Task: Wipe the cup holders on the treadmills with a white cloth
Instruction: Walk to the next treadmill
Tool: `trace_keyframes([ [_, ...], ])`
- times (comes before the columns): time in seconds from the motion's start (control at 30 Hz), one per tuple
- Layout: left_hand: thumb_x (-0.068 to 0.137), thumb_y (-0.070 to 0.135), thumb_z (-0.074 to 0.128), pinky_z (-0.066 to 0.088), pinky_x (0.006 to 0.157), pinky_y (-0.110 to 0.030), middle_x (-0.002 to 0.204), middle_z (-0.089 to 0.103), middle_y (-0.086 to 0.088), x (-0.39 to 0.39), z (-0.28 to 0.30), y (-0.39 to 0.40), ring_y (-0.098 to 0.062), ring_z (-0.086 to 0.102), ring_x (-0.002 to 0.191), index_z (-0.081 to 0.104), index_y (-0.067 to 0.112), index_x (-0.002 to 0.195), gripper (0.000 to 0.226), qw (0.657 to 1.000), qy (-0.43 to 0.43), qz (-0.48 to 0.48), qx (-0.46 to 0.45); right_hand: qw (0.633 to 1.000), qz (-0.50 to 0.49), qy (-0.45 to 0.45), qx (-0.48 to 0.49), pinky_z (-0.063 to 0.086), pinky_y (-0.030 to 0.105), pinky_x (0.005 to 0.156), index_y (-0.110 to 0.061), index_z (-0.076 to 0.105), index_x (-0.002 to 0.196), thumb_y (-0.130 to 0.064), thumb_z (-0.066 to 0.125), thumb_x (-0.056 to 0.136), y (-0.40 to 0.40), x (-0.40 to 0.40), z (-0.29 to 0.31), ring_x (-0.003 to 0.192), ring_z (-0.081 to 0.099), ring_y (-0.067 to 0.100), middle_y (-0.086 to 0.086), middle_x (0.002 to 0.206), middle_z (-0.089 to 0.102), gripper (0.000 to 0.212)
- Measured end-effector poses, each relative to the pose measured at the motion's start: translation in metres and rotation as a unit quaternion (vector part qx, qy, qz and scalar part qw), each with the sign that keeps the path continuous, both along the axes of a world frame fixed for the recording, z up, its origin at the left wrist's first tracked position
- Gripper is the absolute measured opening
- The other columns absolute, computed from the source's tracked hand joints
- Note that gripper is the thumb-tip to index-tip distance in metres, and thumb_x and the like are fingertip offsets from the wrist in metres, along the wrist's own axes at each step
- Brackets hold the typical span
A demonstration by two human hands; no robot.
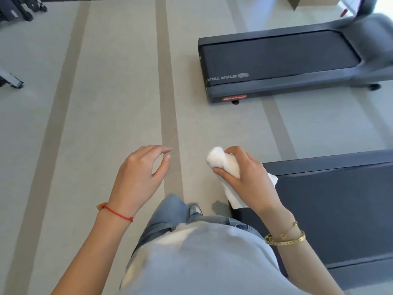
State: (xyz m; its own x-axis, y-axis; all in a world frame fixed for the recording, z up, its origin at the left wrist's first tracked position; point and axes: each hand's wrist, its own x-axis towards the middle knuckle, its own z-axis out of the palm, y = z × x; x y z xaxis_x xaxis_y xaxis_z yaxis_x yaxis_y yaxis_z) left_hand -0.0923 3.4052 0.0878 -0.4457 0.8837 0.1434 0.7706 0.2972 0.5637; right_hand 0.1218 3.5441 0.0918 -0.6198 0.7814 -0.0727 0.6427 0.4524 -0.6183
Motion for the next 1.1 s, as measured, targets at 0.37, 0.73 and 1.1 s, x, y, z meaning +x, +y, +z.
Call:
trace_keyframes([
  [0.37, 0.097, 0.034, 0.047, 0.046, 0.091, -0.022, 0.109, 0.070, 0.010, -0.157, 0.001, 0.184, -0.009, 0.063, 0.104, 0.071, 0.019, 0.112, 0.031, 0.984, 0.013, -0.179, -0.009, 0.981, -0.190, 0.014, -0.015, 0.025, 0.022, 0.065, -0.020, 0.053, 0.119, -0.045, 0.068, 0.085, 0.101, -0.126, -0.016, 0.086, 0.043, 0.012, -0.005, 0.101, 0.057, 0.045],
  [0.73, 0.097, 0.030, 0.051, 0.049, 0.087, -0.030, 0.105, 0.071, 0.005, -0.217, 0.002, 0.355, -0.015, 0.065, 0.101, 0.072, 0.016, 0.110, 0.028, 0.938, 0.004, -0.347, -0.018, 0.938, -0.345, 0.003, -0.027, 0.033, 0.026, 0.067, -0.024, 0.050, 0.118, -0.052, 0.063, 0.086, 0.178, -0.183, -0.013, 0.083, 0.051, 0.015, -0.011, 0.097, 0.055, 0.044],
  [1.1, 0.096, 0.030, 0.049, 0.052, 0.091, -0.036, 0.107, 0.073, 0.002, -0.150, -0.010, 0.568, -0.016, 0.067, 0.100, 0.072, 0.013, 0.110, 0.031, 0.881, -0.002, -0.473, 0.002, 0.895, -0.445, 0.008, -0.013, 0.047, 0.033, 0.073, -0.026, 0.049, 0.119, -0.053, 0.063, 0.087, 0.330, -0.146, -0.021, 0.089, 0.056, 0.018, -0.007, 0.106, 0.061, 0.044],
])
